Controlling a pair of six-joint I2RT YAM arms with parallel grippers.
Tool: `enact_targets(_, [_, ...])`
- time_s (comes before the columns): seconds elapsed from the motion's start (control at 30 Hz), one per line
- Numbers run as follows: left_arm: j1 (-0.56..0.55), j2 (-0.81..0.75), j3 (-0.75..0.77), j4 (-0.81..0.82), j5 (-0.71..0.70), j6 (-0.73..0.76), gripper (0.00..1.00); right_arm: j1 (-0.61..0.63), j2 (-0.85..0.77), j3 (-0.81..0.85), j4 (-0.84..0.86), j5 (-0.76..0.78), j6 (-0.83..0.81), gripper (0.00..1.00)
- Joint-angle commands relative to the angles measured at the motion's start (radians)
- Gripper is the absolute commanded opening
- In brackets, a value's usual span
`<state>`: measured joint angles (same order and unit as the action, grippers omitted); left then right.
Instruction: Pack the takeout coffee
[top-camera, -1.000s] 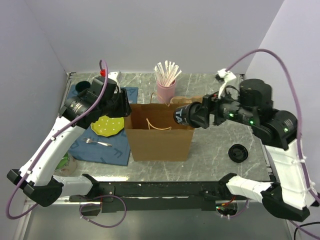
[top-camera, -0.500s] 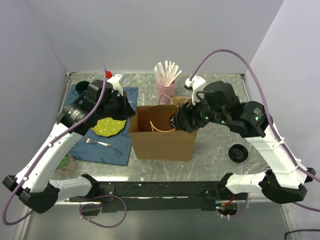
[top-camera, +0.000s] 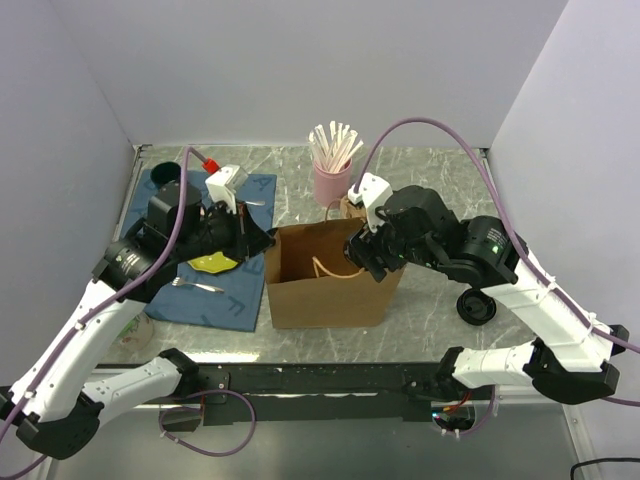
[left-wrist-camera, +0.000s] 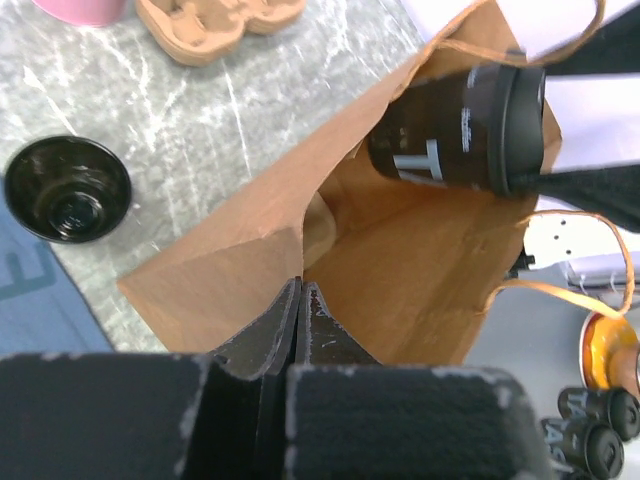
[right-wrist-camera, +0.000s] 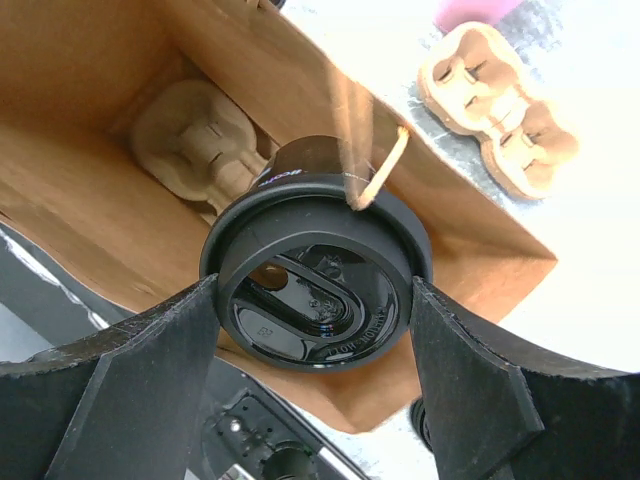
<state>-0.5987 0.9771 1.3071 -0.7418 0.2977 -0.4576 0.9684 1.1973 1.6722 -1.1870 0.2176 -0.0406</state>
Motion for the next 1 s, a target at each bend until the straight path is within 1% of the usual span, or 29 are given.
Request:
enact_targets(0.0, [0.002, -0.038, -0.048, 0.088, 0.076, 0.005, 0.01, 0.007, -0.01, 0.031, 0.067, 0.023, -0.033, 0.6])
enact_targets(0.07, [0.002, -0.064, -0.08, 0.111, 0.077, -0.003, 0.01, 0.009, -0.025, -0.024, 0.09, -0.001, -0.048, 0.6])
enact_targets(0.1, [0.002, -0.071, -0.086, 0.125, 0.063, -0.015, 0.02, 0.015, -0.036, -0.055, 0.128, -0.007, -0.054, 0.6])
enact_targets(0.13, [0.002, -0.074, -0.088, 0.127, 0.048, -0.021, 0.05, 0.019, -0.056, -0.087, 0.141, -0.012, -0.054, 0.59])
enact_targets(0.17, [0.002, -0.077, -0.083, 0.122, 0.026, -0.027, 0.16, 0.029, -0.062, -0.126, 0.147, -0.021, -0.05, 0.59])
enact_targets(0.23, [0.002, -0.072, -0.06, 0.062, -0.063, -0.039, 0.3, 0.07, -0.071, -0.14, 0.136, -0.006, -0.015, 0.59])
enact_targets(0.27, [0.002, -0.071, -0.033, 0.038, -0.089, -0.039, 0.45, 0.087, -0.073, -0.144, 0.132, 0.009, -0.002, 0.59])
enact_targets(0.3, [0.002, -0.069, -0.019, -0.025, -0.139, -0.039, 0.51, 0.107, -0.073, -0.143, 0.115, 0.019, 0.025, 0.58])
enact_targets(0.33, [0.002, -0.071, 0.007, -0.056, -0.156, -0.039, 0.54, 0.146, -0.064, -0.128, 0.103, 0.035, 0.037, 0.58])
enact_targets(0.4, [0.002, -0.072, 0.024, -0.114, -0.17, -0.035, 0.54, 0.191, -0.041, -0.111, 0.07, 0.09, 0.1, 0.58])
enact_targets(0.43, [0.002, -0.081, 0.026, -0.157, -0.176, -0.036, 0.54, 0.234, -0.036, -0.106, 0.049, 0.109, 0.119, 0.58])
enact_targets(0.6, [0.002, -0.121, -0.02, -0.209, -0.141, -0.076, 0.56, 0.335, -0.013, -0.143, 0.04, 0.175, 0.212, 0.58])
enact_targets(0.67, [0.002, -0.133, -0.032, -0.206, -0.135, -0.084, 0.56, 0.381, 0.004, -0.143, 0.024, 0.209, 0.234, 0.57])
enact_targets(0.83, [0.002, -0.12, -0.045, -0.174, -0.128, -0.052, 0.54, 0.423, 0.042, -0.123, 0.006, 0.272, 0.275, 0.58])
enact_targets(0.97, [0.002, -0.092, -0.051, -0.11, -0.056, -0.01, 0.52, 0.435, 0.044, -0.126, 0.007, 0.29, 0.272, 0.58])
